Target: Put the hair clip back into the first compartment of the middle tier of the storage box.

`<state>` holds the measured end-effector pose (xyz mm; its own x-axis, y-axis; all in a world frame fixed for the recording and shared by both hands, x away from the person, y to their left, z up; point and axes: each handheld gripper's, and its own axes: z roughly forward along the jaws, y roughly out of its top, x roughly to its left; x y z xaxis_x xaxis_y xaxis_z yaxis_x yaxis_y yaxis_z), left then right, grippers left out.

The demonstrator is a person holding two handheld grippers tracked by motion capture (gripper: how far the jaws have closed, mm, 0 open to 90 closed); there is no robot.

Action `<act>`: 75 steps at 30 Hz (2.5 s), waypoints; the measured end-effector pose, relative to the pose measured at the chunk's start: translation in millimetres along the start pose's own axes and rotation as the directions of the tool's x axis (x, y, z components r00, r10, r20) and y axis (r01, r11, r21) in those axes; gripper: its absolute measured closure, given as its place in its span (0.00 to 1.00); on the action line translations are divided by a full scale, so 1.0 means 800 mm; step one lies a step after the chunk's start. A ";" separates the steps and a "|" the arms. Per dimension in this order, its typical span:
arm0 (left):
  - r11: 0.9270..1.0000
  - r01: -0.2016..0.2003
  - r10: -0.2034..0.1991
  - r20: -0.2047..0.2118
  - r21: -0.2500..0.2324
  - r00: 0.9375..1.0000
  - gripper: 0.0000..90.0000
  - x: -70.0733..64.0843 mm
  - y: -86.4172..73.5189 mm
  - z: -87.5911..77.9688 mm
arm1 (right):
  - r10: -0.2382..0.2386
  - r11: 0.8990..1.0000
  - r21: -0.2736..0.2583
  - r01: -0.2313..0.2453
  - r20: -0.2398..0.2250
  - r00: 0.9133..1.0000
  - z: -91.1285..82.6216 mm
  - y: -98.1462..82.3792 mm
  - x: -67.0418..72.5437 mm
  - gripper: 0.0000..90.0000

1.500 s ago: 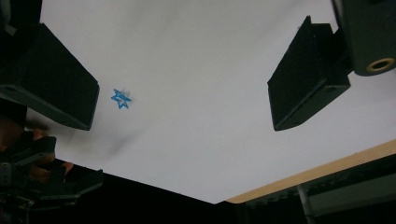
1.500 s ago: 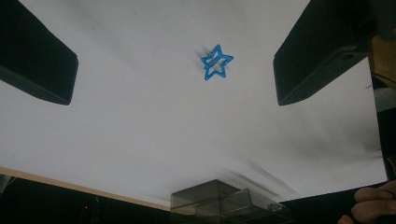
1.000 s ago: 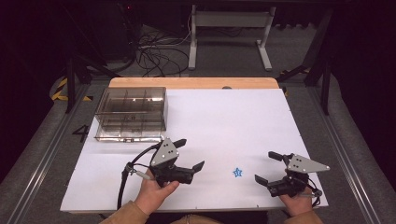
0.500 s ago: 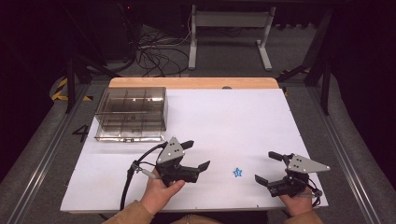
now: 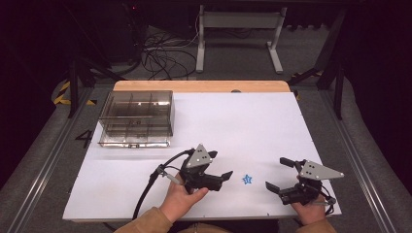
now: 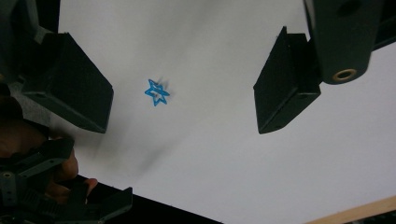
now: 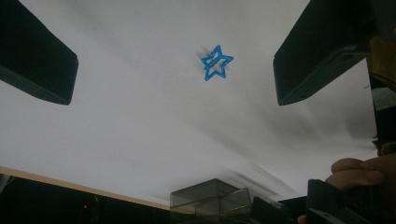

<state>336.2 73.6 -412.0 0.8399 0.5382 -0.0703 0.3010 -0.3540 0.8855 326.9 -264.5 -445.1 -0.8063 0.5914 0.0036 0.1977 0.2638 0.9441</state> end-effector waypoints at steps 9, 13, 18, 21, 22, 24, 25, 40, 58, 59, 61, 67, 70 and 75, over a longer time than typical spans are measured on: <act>0.998 0.002 -0.004 0.027 0.056 1.000 0.25 -0.007 0.000 0.034 | 0.001 1.000 -0.002 -0.001 -0.004 1.000 -0.001 0.000 -0.001 0.01; 0.997 0.011 -0.014 0.040 0.072 0.999 0.26 -0.008 0.001 0.049 | 0.002 1.000 -0.001 -0.002 -0.005 1.000 -0.001 -0.001 -0.001 0.01; 0.996 0.034 -0.038 0.052 0.087 0.998 0.27 -0.007 0.000 0.059 | 0.005 1.000 -0.001 -0.005 -0.007 1.000 -0.001 -0.001 -0.002 0.01; 0.994 0.047 -0.053 0.058 0.096 0.997 0.27 -0.005 -0.002 0.066 | 0.003 1.000 -0.002 -0.003 -0.008 1.000 -0.001 -0.001 -0.002 0.01; 0.994 0.047 -0.053 0.061 0.098 0.997 0.27 -0.004 -0.002 0.068 | 0.003 1.000 -0.002 -0.003 -0.009 1.000 -0.001 -0.001 -0.002 0.01; 0.993 0.064 -0.071 0.068 0.099 0.995 0.29 -0.004 -0.003 0.072 | 0.005 1.000 0.001 -0.005 -0.010 1.000 -0.001 -0.001 -0.002 0.01; 0.993 0.061 -0.068 0.069 0.103 0.995 0.29 -0.003 -0.003 0.074 | 0.005 1.000 0.001 -0.005 -0.010 1.000 -0.001 -0.001 -0.003 0.01; 0.987 0.072 -0.084 0.082 0.144 0.993 0.32 -0.008 -0.008 0.101 | 0.007 1.000 0.003 -0.007 -0.014 1.000 0.000 -0.002 -0.003 0.01; 0.976 0.034 -0.047 0.059 0.213 0.997 0.50 -0.011 -0.008 0.118 | 0.010 1.000 -0.001 -0.010 -0.018 1.000 0.000 -0.002 -0.004 0.01; 0.974 0.036 -0.050 0.060 0.223 0.997 0.50 -0.011 -0.008 0.119 | 0.010 1.000 -0.001 -0.010 -0.018 1.000 0.000 -0.002 -0.004 0.01; 0.969 0.030 -0.047 0.064 0.245 0.997 0.54 -0.012 -0.007 0.123 | 0.010 1.000 0.000 -0.010 -0.019 1.000 0.000 -0.002 -0.004 0.01; 0.961 0.010 -0.028 0.063 0.278 0.998 0.62 -0.016 -0.005 0.130 | 0.010 1.000 -0.001 -0.010 -0.018 1.000 0.000 -0.002 -0.004 0.01; 0.958 0.005 -0.025 0.067 0.288 0.997 0.67 -0.017 -0.005 0.132 | 0.011 1.000 0.000 -0.011 -0.018 1.000 0.000 -0.002 -0.004 0.01; 0.958 -0.009 -0.014 0.081 0.287 0.997 0.74 -0.019 -0.005 0.133 | 0.009 1.000 0.002 -0.009 -0.019 1.000 0.000 -0.002 -0.004 0.01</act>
<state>370.4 -14.3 -463.4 0.8692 0.4797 -0.1198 0.4099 -0.5635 0.7173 329.0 -266.8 -446.6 -0.8147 0.5796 0.0185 0.2061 0.2595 0.9435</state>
